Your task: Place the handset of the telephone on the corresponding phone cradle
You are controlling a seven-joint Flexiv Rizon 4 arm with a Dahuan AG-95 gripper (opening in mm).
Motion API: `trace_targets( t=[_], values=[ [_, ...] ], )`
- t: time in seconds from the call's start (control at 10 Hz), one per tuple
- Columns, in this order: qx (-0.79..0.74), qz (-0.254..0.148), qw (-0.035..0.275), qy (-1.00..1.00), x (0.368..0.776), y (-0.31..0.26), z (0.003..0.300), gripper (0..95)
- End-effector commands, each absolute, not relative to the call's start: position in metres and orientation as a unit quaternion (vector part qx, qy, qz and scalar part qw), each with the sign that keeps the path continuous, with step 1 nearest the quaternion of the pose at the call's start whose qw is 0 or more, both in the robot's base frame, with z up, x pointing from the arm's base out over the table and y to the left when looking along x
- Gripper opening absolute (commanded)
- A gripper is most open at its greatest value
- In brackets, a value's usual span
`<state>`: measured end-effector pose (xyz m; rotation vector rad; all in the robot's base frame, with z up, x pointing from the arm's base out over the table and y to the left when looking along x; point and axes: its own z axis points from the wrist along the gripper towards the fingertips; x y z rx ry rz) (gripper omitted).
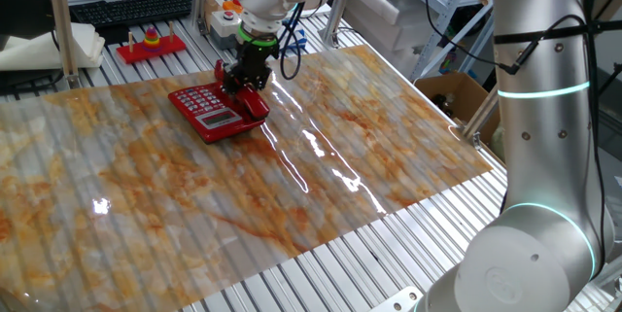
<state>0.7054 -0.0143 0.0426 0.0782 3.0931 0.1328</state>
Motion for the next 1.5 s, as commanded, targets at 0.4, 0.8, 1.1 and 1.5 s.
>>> trace_targets(
  t=[0.4,0.8,1.1,1.5],
  values=[
    [0.03,0.046,0.021,0.998,0.704,0.0,0.046,0.0],
    [0.032,0.049,0.021,0.998,0.704,0.003,0.043,0.0],
    [0.032,0.048,0.018,0.998,0.705,0.002,0.041,0.0],
    [0.039,0.048,0.018,0.998,0.708,0.002,0.042,0.0]
  ],
)
